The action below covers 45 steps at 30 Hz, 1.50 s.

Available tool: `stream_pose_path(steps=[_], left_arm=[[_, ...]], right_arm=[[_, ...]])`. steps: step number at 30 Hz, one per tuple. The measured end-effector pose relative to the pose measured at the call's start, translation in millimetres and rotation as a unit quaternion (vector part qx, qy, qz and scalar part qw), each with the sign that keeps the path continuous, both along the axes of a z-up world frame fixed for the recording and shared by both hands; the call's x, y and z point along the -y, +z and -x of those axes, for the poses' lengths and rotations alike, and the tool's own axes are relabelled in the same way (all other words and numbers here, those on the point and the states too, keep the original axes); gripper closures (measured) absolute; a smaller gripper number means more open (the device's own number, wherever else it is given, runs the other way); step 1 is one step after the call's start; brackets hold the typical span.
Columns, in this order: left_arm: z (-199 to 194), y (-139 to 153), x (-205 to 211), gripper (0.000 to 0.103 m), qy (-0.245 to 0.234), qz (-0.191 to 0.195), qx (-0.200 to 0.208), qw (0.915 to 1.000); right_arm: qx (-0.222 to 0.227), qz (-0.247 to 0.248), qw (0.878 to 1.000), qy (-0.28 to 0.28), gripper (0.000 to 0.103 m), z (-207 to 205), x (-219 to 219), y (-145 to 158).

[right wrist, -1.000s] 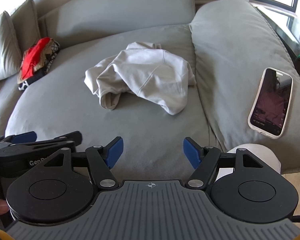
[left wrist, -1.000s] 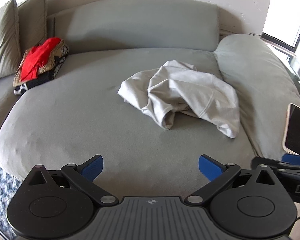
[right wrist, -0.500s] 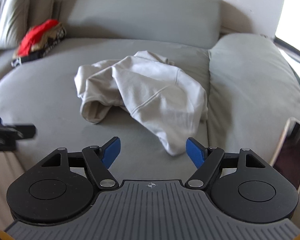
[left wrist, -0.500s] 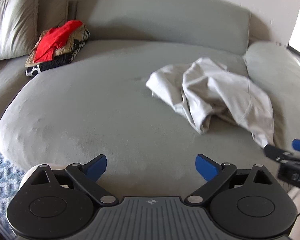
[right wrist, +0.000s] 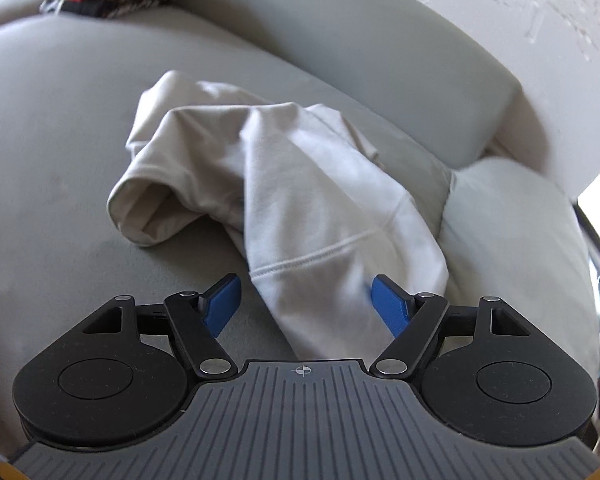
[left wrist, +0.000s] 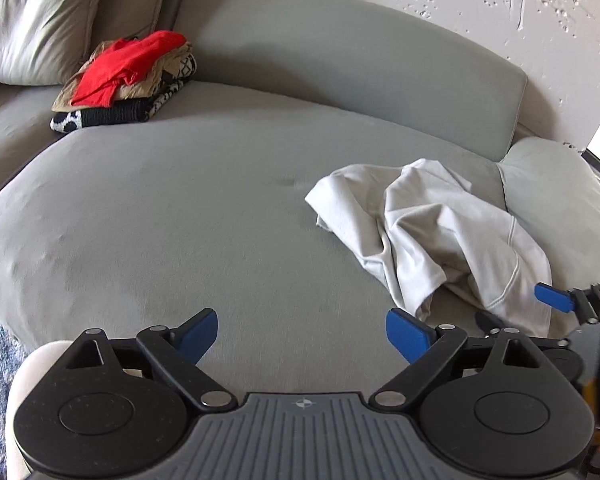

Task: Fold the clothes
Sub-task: 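Reach the right tool to the white T-shirt and close on its fabric, then lift the shirt with the right tool while the left tool reaches toward it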

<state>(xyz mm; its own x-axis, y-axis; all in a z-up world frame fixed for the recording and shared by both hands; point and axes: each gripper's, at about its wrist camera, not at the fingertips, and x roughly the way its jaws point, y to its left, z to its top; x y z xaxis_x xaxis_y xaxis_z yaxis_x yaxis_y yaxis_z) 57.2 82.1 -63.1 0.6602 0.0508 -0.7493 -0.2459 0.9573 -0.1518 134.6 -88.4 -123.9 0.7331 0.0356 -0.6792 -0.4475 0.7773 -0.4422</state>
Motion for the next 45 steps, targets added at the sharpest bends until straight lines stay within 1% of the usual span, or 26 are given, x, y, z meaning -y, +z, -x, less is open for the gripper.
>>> stream_pose_path(steps=[1,3,5,7,10,12,15,18,20,22,24,25,26,27,28,30,31,32,34,35,37,38,40,41,43,45], left_arm=[[1,1,0,0.009,0.000,0.000,0.005,1.0000],[2,2,-1,0.009,-0.005,0.007,0.013,0.9999],[4,4,-3,0.008,-0.009,0.005,0.017,0.9998],[5,5,-5,0.008,-0.008,0.002,0.020,0.9998],[8,8,-12,0.008,-0.001,0.005,0.026,0.9996],[12,12,-19,0.008,0.006,0.014,0.032,0.9994],[19,20,-31,0.008,0.020,0.026,0.046,0.9984],[27,34,-47,0.008,0.044,0.032,0.059,0.9968],[34,48,-59,0.008,0.064,0.039,0.074,0.9945],[42,63,-71,0.008,0.083,0.046,0.088,0.9916],[50,82,-78,0.008,0.099,0.039,0.116,0.9875],[54,91,-81,0.008,0.106,0.036,0.130,0.9851],[58,100,-84,0.006,0.114,0.032,0.144,0.9824],[62,109,-87,0.005,0.121,0.029,0.157,0.9798],[62,107,-81,0.004,0.109,0.026,0.152,0.9820],[62,102,-71,0.003,0.086,0.021,0.141,0.9860],[62,99,-66,0.003,0.074,0.018,0.136,0.9878],[62,97,-61,0.003,0.063,0.015,0.131,0.9893],[61,92,-51,0.003,0.039,0.010,0.120,0.9919],[61,89,-45,0.003,0.028,0.007,0.115,0.9930],[61,84,-35,0.003,0.005,0.001,0.104,0.9946],[59,80,-33,0.003,0.004,0.002,0.097,0.9953],[54,72,-28,0.003,0.003,0.004,0.084,0.9965],[52,68,-25,0.004,0.002,0.005,0.077,0.9970],[48,60,-20,0.004,0.000,0.006,0.063,0.9980],[44,51,-15,0.003,-0.001,0.008,0.050,0.9987]], right_arm=[[0.006,0.012,1.000,0.008,0.029,0,-3,-2],[0.021,0.033,0.999,0.011,0.047,0,-5,-4],[0.012,0.028,1.000,-0.002,0.077,-6,-4,-3],[0.001,0.007,1.000,-0.022,0.100,-13,0,4],[-0.055,-0.065,0.995,-0.058,0.100,-26,7,24],[-0.110,-0.157,0.979,-0.072,0.100,-41,10,50],[-0.172,-0.297,0.936,-0.082,0.101,-64,10,94],[-0.151,-0.420,0.893,-0.057,0.101,-85,1,167],[-0.096,-0.506,0.857,-0.027,0.101,-82,8,227],[-0.028,-0.584,0.811,0.000,0.101,-72,22,285],[0.047,-0.637,0.769,-0.002,0.101,-51,56,321],[0.082,-0.653,0.753,-0.012,0.101,-40,75,333],[0.105,-0.656,0.747,-0.032,0.101,-29,95,338],[0.118,-0.653,0.746,-0.049,0.101,-19,115,336],[0.120,-0.645,0.752,-0.064,0.100,-11,133,328],[0.101,-0.620,0.773,-0.093,0.100,2,165,298],[0.074,-0.596,0.791,-0.113,0.098,4,175,273],[0.044,-0.573,0.807,-0.135,0.091,6,186,246],[-0.035,-0.532,0.821,-0.206,0.080,10,206,183],[-0.074,-0.513,0.820,-0.243,0.080,13,216,151],[-0.133,-0.491,0.804,-0.308,0.080,26,238,95],[-0.150,-0.487,0.798,-0.322,0.080,37,246,79],[-0.163,-0.478,0.799,-0.328,0.075,53,248,59],[-0.165,-0.472,0.803,-0.323,0.064,58,246,56],[-0.167,-0.465,0.817,-0.297,0.053,59,235,59],[-0.169,-0.458,0.832,-0.262,0.052,57,220,63]])
